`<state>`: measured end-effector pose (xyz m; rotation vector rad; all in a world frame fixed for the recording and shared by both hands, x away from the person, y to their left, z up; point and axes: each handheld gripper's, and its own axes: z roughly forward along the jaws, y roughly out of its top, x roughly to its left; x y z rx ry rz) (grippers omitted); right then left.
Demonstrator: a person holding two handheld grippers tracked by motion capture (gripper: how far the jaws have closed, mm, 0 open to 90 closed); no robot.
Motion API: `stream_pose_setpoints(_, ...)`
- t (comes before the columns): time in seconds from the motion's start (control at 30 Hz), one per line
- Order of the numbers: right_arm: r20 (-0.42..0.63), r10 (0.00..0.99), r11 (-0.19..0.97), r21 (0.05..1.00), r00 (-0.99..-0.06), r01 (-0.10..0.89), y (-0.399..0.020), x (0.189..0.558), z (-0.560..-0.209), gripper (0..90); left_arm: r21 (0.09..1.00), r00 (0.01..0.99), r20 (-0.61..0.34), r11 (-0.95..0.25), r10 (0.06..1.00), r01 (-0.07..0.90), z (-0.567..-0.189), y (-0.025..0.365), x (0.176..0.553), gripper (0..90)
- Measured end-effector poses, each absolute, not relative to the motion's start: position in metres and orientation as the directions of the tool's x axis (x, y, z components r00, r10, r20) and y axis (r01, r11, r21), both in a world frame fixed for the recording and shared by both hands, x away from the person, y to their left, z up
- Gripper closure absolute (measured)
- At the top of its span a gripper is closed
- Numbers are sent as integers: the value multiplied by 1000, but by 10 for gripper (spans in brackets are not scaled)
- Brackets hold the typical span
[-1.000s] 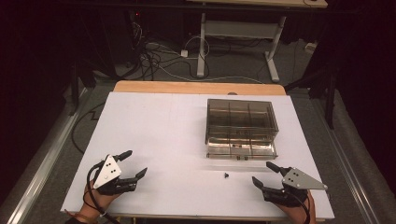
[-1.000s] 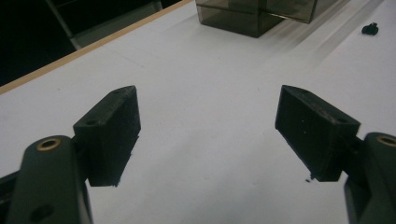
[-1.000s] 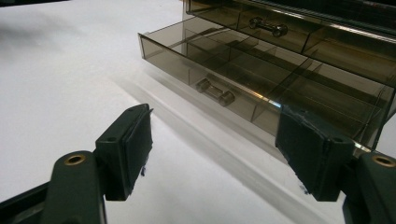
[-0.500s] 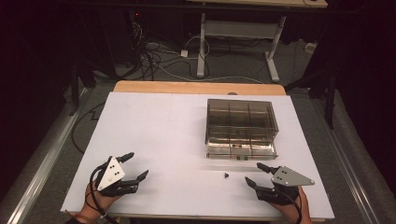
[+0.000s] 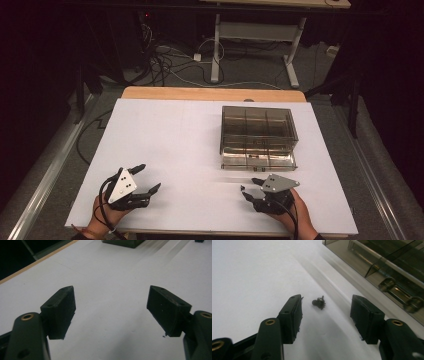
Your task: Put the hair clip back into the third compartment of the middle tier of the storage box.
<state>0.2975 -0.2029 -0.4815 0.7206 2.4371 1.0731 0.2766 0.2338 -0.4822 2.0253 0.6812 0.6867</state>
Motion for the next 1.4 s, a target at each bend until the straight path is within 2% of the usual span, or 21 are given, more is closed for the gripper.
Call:
stream_pose_setpoints(0.3,-131,562,631,706,-816,322,-184,309,-485,578,853,702,209,-478,681,210,-483,234,277,219)
stream_pose_setpoints(0.43,-96,572,620,701,-815,353,-185,313,-485,634,849,705,208,-483,678,214,-484,233,278,219)
stream_pose_setpoints(0.67,-88,544,633,696,-834,340,-183,315,-484,748,847,706,216,-488,675,208,-484,233,279,219)
stream_pose_setpoints(1.4,-111,511,611,745,-852,269,-183,304,-476,757,844,708,213,-492,673,214,-484,232,278,219)
